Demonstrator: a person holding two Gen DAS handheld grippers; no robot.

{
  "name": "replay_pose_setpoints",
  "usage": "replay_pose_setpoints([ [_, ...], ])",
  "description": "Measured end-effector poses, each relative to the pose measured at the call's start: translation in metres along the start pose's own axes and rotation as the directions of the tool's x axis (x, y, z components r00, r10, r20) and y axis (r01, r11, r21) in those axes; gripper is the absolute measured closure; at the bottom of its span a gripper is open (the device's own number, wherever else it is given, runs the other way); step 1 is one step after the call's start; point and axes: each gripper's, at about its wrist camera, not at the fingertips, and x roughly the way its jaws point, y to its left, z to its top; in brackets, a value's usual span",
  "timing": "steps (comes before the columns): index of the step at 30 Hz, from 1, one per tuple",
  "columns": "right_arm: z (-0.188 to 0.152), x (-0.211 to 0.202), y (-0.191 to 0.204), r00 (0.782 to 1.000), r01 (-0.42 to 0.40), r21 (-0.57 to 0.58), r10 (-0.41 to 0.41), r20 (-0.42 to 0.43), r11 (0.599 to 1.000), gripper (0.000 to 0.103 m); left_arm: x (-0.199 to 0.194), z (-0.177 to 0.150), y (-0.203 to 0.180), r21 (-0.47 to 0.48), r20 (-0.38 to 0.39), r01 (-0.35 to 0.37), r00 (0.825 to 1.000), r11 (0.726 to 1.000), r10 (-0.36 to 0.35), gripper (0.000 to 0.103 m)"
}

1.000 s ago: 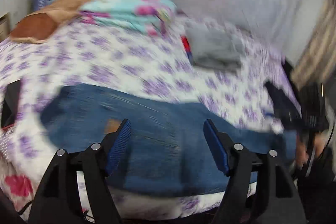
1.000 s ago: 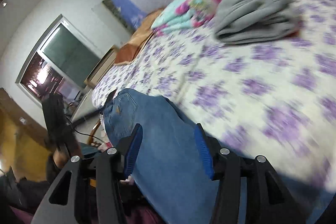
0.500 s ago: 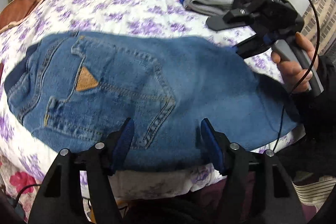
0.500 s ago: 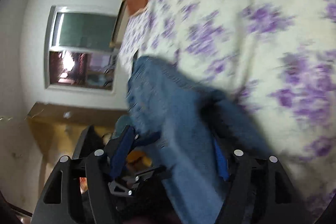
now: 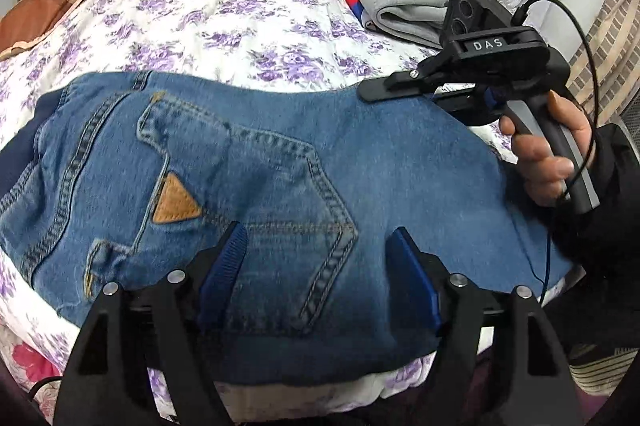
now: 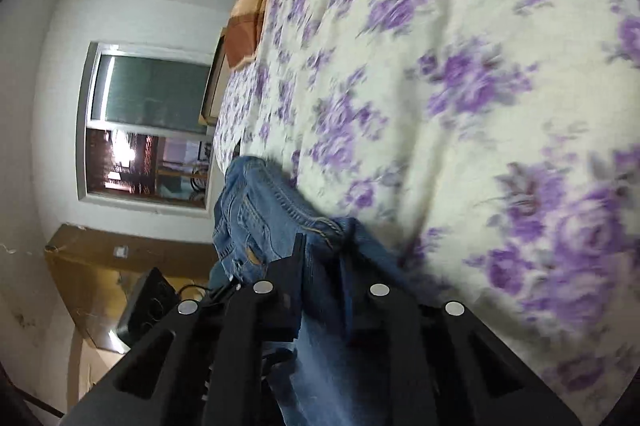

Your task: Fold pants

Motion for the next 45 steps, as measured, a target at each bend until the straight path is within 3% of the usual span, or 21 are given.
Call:
replay_pose_setpoints([
  [2,0.002,-0.02,-0.002,0.994,0.048,-0.018,-0.046,0.103,0.999,0.088,-0.001,-0.001,0.0,0.002,0.003,0.001,1.0,1.0,-0.001,0.031],
  [3,0.006,-0.046,-0.002,0.972,0.07,-0.015,-0.065,0.226,0.997,0.087,-0.001,-0.002,0.001,0.0,0.004,0.002,1.0,1.0,-0.002,0.031],
  [5,0.01,-0.074,-0.005,0.954,0.014,0.013,-0.017,0.301,1.0,0.086,0.0,0.0,0.002,-0.005,0.009,0.005,1.0,1.0,-0.005,0.031],
  [8,0.002,-0.08,0.02,0.971,0.021,-0.065,-0.005,0.238,0.998,0.086,-0.001,-0.001,0.001,-0.005,0.014,0.006,1.0,1.0,-0.005,0.031],
  [13,-0.023,-0.027,0.061,0.997,0.051,-0.17,-0.039,0.072,0.984,0.087,-0.003,-0.001,0.001,-0.009,0.009,0.01,1.0,1.0,-0.01,0.031],
  [14,-0.026,-0.018,0.064,0.995,0.09,-0.179,-0.079,0.068,0.98,0.091,-0.003,-0.002,0.0,-0.006,0.009,0.005,1.0,1.0,-0.005,0.031],
  [15,-0.027,-0.006,0.056,0.977,0.208,-0.154,-0.198,0.073,0.966,0.096,-0.003,-0.003,-0.001,-0.001,0.007,-0.001,1.0,1.0,0.001,0.031],
  [16,-0.027,0.004,0.041,0.966,0.258,-0.095,-0.254,0.051,0.962,0.103,-0.004,-0.004,-0.001,0.002,0.006,-0.003,1.0,1.0,0.003,0.031],
  [17,-0.03,0.012,0.02,0.967,0.254,-0.026,-0.254,0.009,0.967,0.103,-0.005,-0.006,-0.001,0.004,0.001,-0.002,1.0,1.0,0.002,0.031],
  [18,-0.038,0.017,0.001,0.984,0.176,0.025,-0.176,-0.004,0.984,0.103,-0.006,-0.008,-0.001,0.006,-0.002,0.0,1.0,1.0,0.0,0.031],
  [25,-0.06,0.006,0.002,0.993,0.121,-0.009,-0.121,0.009,0.993,0.103,-0.016,-0.012,-0.004,0.037,-0.039,-0.011,0.999,0.999,0.012,0.031],
  [28,-0.055,-0.007,0.01,0.991,0.126,-0.032,-0.125,0.045,0.991,0.096,-0.02,-0.008,-0.008,0.034,-0.032,-0.004,0.999,0.999,0.005,0.028],
  [32,-0.039,-0.026,0.017,0.99,0.099,-0.012,-0.097,0.104,0.995,0.051,-0.021,-0.013,-0.014,0.052,-0.016,0.02,1.0,0.998,-0.019,0.025],
  [35,-0.028,-0.005,0.022,0.994,0.098,-0.021,-0.097,0.047,0.995,0.054,-0.012,-0.014,-0.011,0.034,0.011,-0.013,1.0,0.999,0.012,0.024],
  [37,-0.022,0.005,0.023,0.985,0.158,-0.052,-0.154,0.076,0.986,0.068,-0.007,-0.011,-0.011,0.035,0.024,-0.028,0.999,0.999,0.028,0.02],
  [38,-0.017,0.012,0.021,0.975,0.208,-0.063,-0.203,0.088,0.976,0.084,-0.002,-0.01,-0.013,0.044,0.031,-0.033,0.999,0.998,0.032,0.017],
  [39,-0.014,0.015,0.014,0.969,0.234,-0.053,-0.229,0.096,0.971,0.085,0.002,-0.009,-0.015,0.056,0.036,-0.038,0.999,0.998,0.036,0.013],
  [41,-0.015,0.008,0.008,0.972,0.198,-0.017,-0.194,0.13,0.98,0.082,0.006,-0.007,-0.021,0.077,0.045,-0.058,0.997,0.995,0.055,0.008],
  [43,-0.038,-0.033,0.036,0.932,0.245,-0.109,-0.204,0.299,0.963,0.08,0.005,-0.005,-0.022,0.073,0.059,-0.065,0.996,0.995,0.061,0.007],
  [44,-0.05,-0.05,0.042,0.919,0.249,-0.132,-0.191,0.344,0.959,0.075,0.001,-0.003,-0.019,0.048,0.074,-0.044,0.996,0.998,0.04,0.007],
  [45,-0.066,-0.074,0.051,0.898,0.253,-0.155,-0.173,0.405,0.955,0.061,-0.002,-0.001,-0.017,0.031,0.085,-0.028,0.996,0.999,0.026,0.007],
])
